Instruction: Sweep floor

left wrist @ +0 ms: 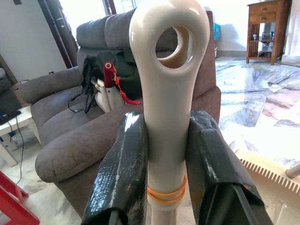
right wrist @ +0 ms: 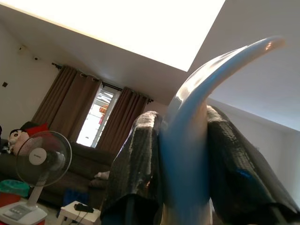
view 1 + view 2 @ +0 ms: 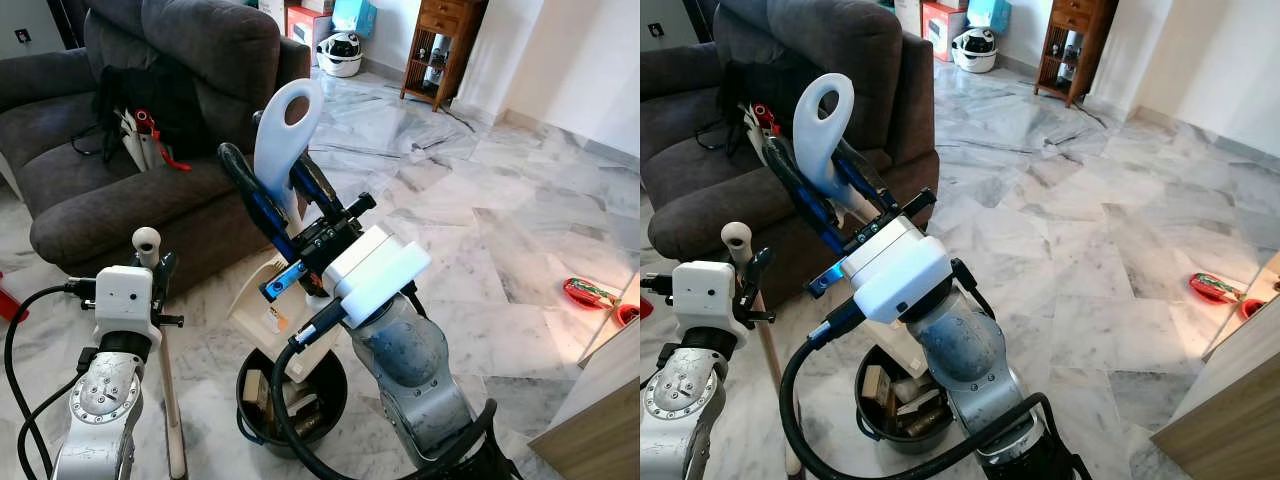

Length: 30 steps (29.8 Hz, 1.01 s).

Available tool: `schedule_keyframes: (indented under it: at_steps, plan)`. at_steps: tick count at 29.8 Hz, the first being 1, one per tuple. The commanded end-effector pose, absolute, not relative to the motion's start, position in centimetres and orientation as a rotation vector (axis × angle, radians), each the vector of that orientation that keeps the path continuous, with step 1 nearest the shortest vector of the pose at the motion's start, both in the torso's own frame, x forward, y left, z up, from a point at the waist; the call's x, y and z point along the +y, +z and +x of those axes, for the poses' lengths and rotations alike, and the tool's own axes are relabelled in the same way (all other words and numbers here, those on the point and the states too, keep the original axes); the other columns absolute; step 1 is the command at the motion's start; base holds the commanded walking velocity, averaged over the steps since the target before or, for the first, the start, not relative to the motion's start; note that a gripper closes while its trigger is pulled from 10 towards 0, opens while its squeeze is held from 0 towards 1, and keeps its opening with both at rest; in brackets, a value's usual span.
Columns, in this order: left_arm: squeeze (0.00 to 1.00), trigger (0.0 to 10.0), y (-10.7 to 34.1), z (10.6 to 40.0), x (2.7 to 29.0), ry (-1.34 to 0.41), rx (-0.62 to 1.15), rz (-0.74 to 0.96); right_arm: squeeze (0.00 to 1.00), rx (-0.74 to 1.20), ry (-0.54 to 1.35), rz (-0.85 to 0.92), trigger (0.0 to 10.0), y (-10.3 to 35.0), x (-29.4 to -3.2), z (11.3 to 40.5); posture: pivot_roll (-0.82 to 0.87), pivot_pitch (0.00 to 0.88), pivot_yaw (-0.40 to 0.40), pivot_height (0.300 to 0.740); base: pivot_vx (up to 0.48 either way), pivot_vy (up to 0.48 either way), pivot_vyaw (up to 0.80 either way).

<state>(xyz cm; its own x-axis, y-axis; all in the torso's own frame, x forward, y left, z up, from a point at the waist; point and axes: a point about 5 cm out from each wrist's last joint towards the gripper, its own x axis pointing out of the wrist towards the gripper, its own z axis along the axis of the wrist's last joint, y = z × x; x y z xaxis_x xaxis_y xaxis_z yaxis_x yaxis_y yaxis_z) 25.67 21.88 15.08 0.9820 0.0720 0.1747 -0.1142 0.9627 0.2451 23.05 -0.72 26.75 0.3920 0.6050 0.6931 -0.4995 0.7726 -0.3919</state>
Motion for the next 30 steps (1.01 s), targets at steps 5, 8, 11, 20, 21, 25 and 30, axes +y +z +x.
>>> schedule_keyframes:
  at_steps: [5, 8, 11, 20, 21, 25, 30]
  plan:
    - [0.0, 10.0, 16.6, 25.8, 21.5, 0.08, -0.245, 0.293, 0.0, -1.033, 0.724, -0.147, 10.0, 27.7, -0.7, 21.8, 0.06, 0.056, -0.008, 0.74, 0.0, 0.0, 0.0]
    - [0.0, 10.0, 16.7, 25.8, 21.5, 0.082, -0.247, 0.292, 0.0, -1.033, 0.724, -0.152, 10.0, 27.7, -0.7, 21.9, 0.06, 0.055, -0.009, 0.74, 0.0, 0.0, 0.0]
    - [0.0, 10.0, 16.6, 25.9, 21.4, 0.079, -0.249, 0.292, 0.0, -1.032, 0.718, -0.16, 10.0, 27.6, -0.8, 22.0, 0.06, 0.05, -0.009, 0.74, 0.0, 0.0, 0.0]
    - [0.0, 10.0, 16.5, 25.9, 21.0, 0.058, -0.251, 0.31, 0.0, -0.949, 0.557, -0.235, 10.0, 26.3, -2.9, 24.3, 0.05, 0.028, -0.01, 0.74, 0.0, 0.0, 0.0]
    - [0.0, 10.0, 16.5, 25.9, 21.0, 0.057, -0.251, 0.309, 0.0, -0.945, 0.547, -0.24, 10.0, 26.3, -3.1, 24.5, 0.05, 0.028, -0.01, 0.74, 0.0, 0.0, 0.0]
    - [0.0, 10.0, 16.5, 26.0, 20.8, 0.051, -0.254, 0.301, 0.0, -0.906, 0.411, -0.346, 10.0, 25.8, -6.1, 26.5, 0.05, 0.019, -0.01, 0.74, 0.0, 0.0, 0.0]
    - [0.0, 10.0, 16.5, 26.2, 20.6, 0.047, -0.258, 0.297, 0.0, -0.88, 0.316, -0.424, 10.0, 25.5, -8.4, 27.4, 0.04, 0.017, -0.013, 0.74, 0.0, 0.0, 0.0]
